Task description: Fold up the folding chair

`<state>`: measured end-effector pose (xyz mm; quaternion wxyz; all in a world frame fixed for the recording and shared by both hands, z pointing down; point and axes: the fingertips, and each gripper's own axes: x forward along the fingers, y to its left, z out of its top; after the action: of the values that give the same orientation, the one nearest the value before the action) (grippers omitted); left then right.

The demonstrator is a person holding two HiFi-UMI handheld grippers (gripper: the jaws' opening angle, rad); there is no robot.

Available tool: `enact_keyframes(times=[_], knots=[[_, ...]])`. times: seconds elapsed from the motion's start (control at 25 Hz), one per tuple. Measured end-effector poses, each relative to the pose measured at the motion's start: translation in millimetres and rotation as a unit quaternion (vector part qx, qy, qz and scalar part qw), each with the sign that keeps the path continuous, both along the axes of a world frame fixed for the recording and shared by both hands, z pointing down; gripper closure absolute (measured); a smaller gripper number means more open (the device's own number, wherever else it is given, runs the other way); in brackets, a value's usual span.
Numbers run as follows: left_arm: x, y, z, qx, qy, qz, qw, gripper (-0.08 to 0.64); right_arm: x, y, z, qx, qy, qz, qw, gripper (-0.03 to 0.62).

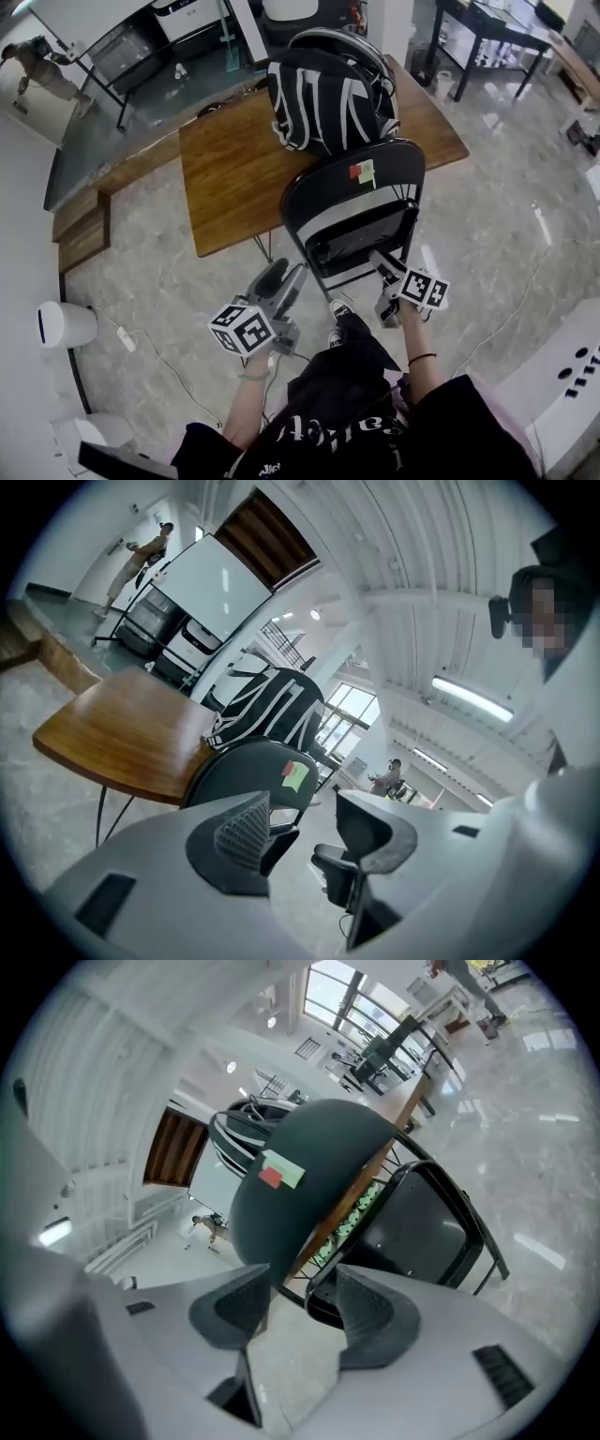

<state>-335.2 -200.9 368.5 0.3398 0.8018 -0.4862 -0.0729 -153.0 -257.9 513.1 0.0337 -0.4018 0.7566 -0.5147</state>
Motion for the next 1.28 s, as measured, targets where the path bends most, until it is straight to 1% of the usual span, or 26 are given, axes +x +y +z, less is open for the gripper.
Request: enact_keyframes(times=[0.04, 0.12, 0.2, 0.28, 0.36, 0.52, 0.6, 0.72, 0.8, 0.88, 1.04, 1.16, 1.28], knots=[[4, 9, -2, 0.001, 0.004, 0.002, 1.0000, 0.337, 2, 8, -14, 0.013, -0.006, -0.001, 1.000, 0.364], [12, 27, -4, 0.003, 0.001, 0.005, 1.0000, 0.345, 5, 25, -42, 0.036, -0.017, -0.003, 0.999, 0.364], [21, 45, -5, 0.004, -0.002, 0.006, 1.0000, 0.353, 7, 43, -65, 0.057, -0.019, -0.009, 0.998, 0.364], [29, 62, -8, 0.004, 0.004, 0.005, 1.0000, 0.366, 9, 61, -85, 0.078, -0.014, -0.017, 0.997, 0.364], [37, 75, -11, 0.005, 0.006, 0.005, 1.0000, 0.379, 10, 75, -98, 0.095, -0.010, -0.022, 0.995, 0.364], [58, 102, -14, 0.006, 0.000, 0.006, 1.0000, 0.396, 13, 105, -116, 0.115, -0.018, -0.035, 0.993, 0.365], [70, 117, -18, 0.009, 0.008, -0.002, 0.9999, 0.429, 17, 123, -123, 0.125, -0.012, -0.048, 0.991, 0.371], [88, 146, -22, 0.014, 0.020, -0.024, 0.9994, 0.471, 27, 158, -134, 0.138, -0.004, -0.068, 0.988, 0.396], [103, 170, -21, 0.014, 0.015, -0.039, 0.9990, 0.506, 38, 185, -141, 0.146, 0.001, -0.077, 0.986, 0.426], [123, 195, -20, 0.014, 0.003, -0.048, 0.9987, 0.554, 52, 211, -147, 0.154, 0.008, -0.082, 0.985, 0.475], [166, 250, -24, 0.023, -0.014, -0.054, 0.9982, 0.557, 78, 266, -156, 0.165, 0.019, -0.096, 0.981, 0.551], [187, 284, -31, 0.031, -0.030, -0.064, 0.9970, 0.557, 88, 299, -163, 0.178, 0.035, -0.115, 0.977, 0.569], [201, 314, -37, 0.033, -0.049, -0.069, 0.9959, 0.557, 94, 325, -171, 0.189, 0.037, -0.125, 0.973, 0.574]])
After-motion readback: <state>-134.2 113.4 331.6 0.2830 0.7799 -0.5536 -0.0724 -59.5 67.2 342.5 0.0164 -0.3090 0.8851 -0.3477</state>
